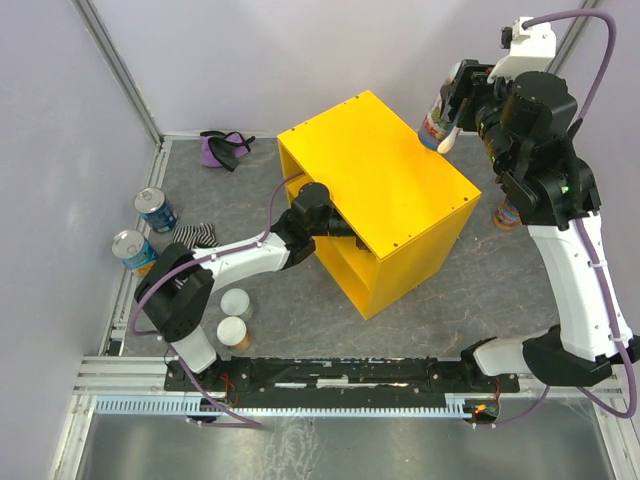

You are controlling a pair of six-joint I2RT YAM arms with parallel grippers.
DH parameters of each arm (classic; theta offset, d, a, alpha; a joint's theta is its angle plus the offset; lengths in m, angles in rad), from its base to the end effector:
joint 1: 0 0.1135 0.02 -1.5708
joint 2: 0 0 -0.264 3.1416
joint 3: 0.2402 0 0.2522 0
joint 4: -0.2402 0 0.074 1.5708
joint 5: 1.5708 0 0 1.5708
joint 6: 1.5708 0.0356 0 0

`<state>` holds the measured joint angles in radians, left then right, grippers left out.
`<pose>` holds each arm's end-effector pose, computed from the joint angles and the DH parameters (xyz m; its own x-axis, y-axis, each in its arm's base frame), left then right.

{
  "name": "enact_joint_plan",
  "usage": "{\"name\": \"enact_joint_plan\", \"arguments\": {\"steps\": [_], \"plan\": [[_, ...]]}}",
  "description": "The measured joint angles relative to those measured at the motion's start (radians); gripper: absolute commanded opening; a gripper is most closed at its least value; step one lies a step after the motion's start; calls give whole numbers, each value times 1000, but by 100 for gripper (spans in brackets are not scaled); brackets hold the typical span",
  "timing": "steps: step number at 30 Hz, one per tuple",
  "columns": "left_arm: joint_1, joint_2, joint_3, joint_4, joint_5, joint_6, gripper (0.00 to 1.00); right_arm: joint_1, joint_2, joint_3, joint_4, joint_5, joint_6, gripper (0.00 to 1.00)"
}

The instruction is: Place and organize the canned foods onto the counter

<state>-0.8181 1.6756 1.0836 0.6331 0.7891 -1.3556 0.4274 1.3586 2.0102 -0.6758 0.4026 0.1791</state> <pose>0.2436 -0.2971 0.2932 -0.9699 0.0287 -0.2419 0.2408 -0.0370 -0.9699 0.2146 0.0824 0.5653 -0.0261 0.1682 -0.9854 -0.0206 0.9854 0.1688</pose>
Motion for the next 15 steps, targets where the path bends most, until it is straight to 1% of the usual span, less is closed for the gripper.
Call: {"name": "enact_joint_plan", "arguments": {"steps": [4,6,11,15], "plan": [[-9,-1,0,-19,0,30,37,32,3,15,-11,-41,3,1],[-9,-9,0,-55,-3,63,38,56,8,23,-18,-55,2,1],[-10,-51,-2,-187,-33,154,40,142,36,37,-24,-74,-8,1],[-2,-133,-47,-291,-74,198,40,238,75,43,-29,-58,-48,1]]}}
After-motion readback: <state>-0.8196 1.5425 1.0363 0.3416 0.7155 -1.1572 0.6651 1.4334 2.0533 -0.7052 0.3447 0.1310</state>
